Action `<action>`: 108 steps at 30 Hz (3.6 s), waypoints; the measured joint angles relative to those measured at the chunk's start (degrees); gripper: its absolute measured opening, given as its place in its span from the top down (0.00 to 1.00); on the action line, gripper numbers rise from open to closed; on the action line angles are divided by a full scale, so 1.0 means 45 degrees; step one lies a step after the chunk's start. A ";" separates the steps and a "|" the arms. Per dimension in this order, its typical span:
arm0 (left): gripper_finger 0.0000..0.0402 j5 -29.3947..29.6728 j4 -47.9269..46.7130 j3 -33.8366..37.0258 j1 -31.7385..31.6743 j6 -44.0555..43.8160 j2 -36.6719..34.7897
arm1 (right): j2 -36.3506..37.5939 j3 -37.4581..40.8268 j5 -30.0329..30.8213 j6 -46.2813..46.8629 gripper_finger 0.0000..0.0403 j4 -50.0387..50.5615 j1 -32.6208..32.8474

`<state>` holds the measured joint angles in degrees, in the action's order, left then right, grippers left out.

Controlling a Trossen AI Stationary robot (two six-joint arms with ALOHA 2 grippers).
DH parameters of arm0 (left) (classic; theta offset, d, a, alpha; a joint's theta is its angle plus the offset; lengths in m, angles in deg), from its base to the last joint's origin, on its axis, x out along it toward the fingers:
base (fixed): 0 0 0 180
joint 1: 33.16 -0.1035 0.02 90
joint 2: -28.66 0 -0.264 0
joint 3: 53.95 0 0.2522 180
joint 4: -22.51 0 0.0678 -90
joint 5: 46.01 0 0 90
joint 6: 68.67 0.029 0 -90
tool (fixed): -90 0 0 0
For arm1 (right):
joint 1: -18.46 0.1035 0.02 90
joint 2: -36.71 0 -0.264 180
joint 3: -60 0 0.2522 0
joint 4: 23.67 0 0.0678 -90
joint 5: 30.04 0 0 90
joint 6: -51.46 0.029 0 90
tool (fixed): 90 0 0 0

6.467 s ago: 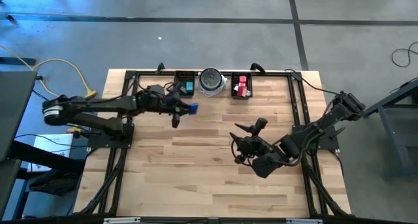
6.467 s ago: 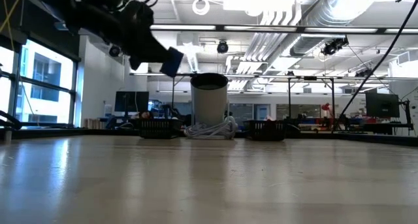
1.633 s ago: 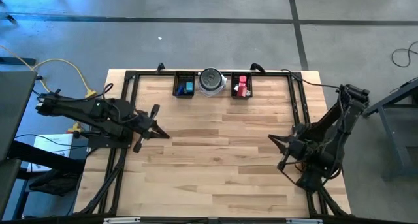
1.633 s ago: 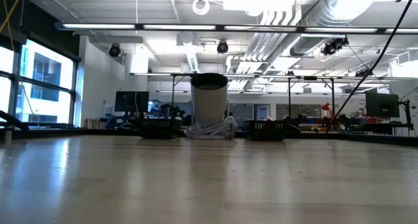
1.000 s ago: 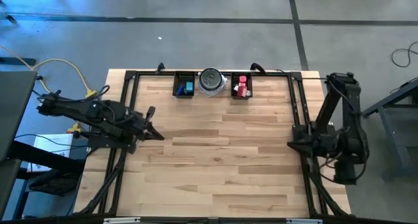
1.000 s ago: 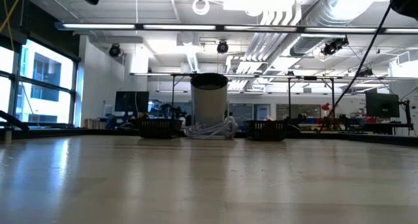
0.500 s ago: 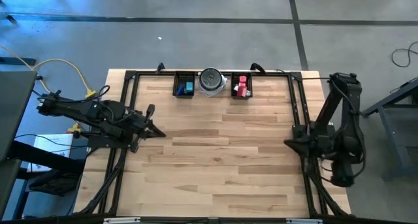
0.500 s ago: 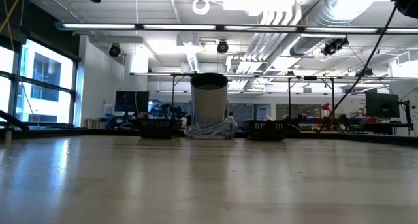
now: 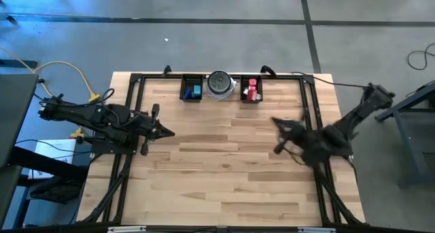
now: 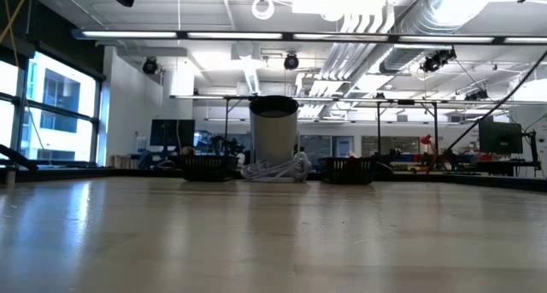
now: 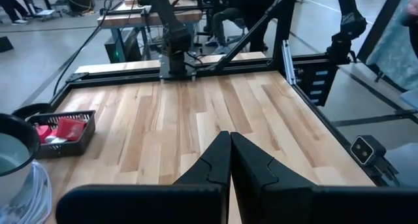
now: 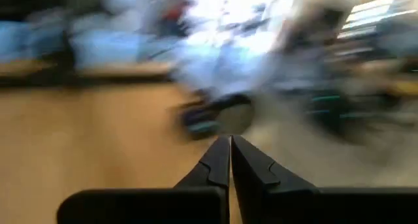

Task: Pick & Place Office items
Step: Return to Home Position

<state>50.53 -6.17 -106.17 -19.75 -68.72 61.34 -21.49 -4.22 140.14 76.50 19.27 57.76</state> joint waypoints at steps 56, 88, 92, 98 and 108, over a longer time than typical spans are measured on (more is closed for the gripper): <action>1.00 0.0619 -0.0973 0.3578 0.0000 -0.1617 -0.7203 | 1.1595 0.7058 -1.9780 -0.4188 0.99 -0.5793 -0.5570; 1.00 0.1899 0.3500 0.7670 0.0000 0.0287 -0.7213 | 1.1712 1.0737 -2.0857 -0.4566 0.99 -0.9401 -0.5565; 1.00 0.1890 0.4451 0.8233 0.0000 0.0291 -0.7203 | 1.1728 1.1090 -2.1001 -0.4584 0.99 -0.9693 -0.5567; 1.00 0.1877 0.4370 0.8340 -0.0042 0.0226 -0.7209 | 1.1760 1.1095 -2.1853 -0.4920 0.99 -0.9423 -0.5570; 1.00 0.1905 0.3812 0.8370 -0.1188 -0.0269 -0.7208 | 1.1760 1.1104 -2.0058 -0.4867 0.99 -0.7639 -0.6054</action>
<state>59.11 10.98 -68.50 -25.10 -69.93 28.91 31.43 45.75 49.88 54.60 -15.10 30.52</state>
